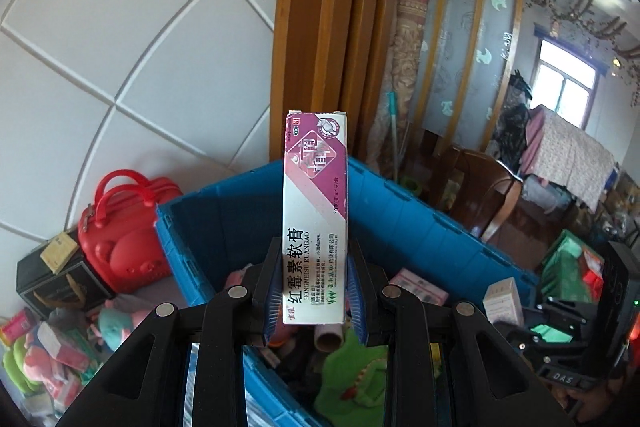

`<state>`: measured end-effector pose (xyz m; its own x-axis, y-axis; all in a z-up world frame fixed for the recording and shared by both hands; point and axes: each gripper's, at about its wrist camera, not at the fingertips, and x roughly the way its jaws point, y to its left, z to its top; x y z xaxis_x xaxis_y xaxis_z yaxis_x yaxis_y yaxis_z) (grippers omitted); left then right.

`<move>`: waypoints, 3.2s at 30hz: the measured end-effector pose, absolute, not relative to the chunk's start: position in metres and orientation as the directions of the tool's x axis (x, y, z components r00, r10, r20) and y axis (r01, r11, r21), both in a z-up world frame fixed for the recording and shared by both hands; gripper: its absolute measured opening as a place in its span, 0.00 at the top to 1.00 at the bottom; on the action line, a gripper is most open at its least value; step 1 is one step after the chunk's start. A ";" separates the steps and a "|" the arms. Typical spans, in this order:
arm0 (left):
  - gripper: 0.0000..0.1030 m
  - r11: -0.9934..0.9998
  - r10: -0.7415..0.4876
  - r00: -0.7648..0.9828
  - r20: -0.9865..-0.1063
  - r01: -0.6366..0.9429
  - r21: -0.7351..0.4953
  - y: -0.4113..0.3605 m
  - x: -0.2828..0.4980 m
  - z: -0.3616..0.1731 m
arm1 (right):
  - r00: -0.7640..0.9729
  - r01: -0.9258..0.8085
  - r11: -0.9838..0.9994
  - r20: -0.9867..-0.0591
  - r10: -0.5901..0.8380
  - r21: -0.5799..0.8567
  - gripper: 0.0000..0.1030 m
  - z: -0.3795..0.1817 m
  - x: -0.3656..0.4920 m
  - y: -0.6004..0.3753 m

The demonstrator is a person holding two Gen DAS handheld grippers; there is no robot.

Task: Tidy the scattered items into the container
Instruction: 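Carry both boxes over the blue crate and open both tools to drop them, then move both tools back toward the white bottle and floss-pick box, then grasp the white plastic bottle with the left tool while the right tool grasps the clear floss-pick box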

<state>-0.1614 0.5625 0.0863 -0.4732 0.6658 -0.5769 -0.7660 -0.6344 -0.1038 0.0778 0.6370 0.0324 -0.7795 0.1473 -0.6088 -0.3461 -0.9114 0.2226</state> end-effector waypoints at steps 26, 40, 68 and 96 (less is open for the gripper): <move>0.11 -0.682 0.640 -0.527 -0.560 -0.725 -0.097 0.587 -0.207 0.094 | -0.744 -0.470 -0.859 -0.614 0.262 0.202 0.11 0.028 0.081 0.682; 0.11 -0.798 0.540 -0.616 -0.573 -0.591 -0.116 0.466 -0.191 0.069 | -0.810 -0.240 -0.951 -0.580 0.085 0.196 0.00 0.039 0.025 0.605; 0.10 -0.981 0.193 -0.664 -0.723 -0.120 -0.152 -0.043 -0.216 -0.079 | -0.711 0.123 -0.984 -0.680 -0.178 0.130 0.00 0.003 -0.142 0.227; 0.10 -0.985 0.169 -0.421 -0.891 -0.048 -0.164 -0.280 -0.377 -0.333 | -0.470 0.427 -0.903 -0.844 -0.260 0.040 0.00 -0.200 -0.244 -0.053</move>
<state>-0.3766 -0.2800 -0.3333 -0.4210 0.1686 -0.8912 -0.0484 -0.9853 -0.1635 -0.2440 -0.0530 -0.1995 -0.4696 -0.2596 -0.8438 0.4274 -0.9032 0.0400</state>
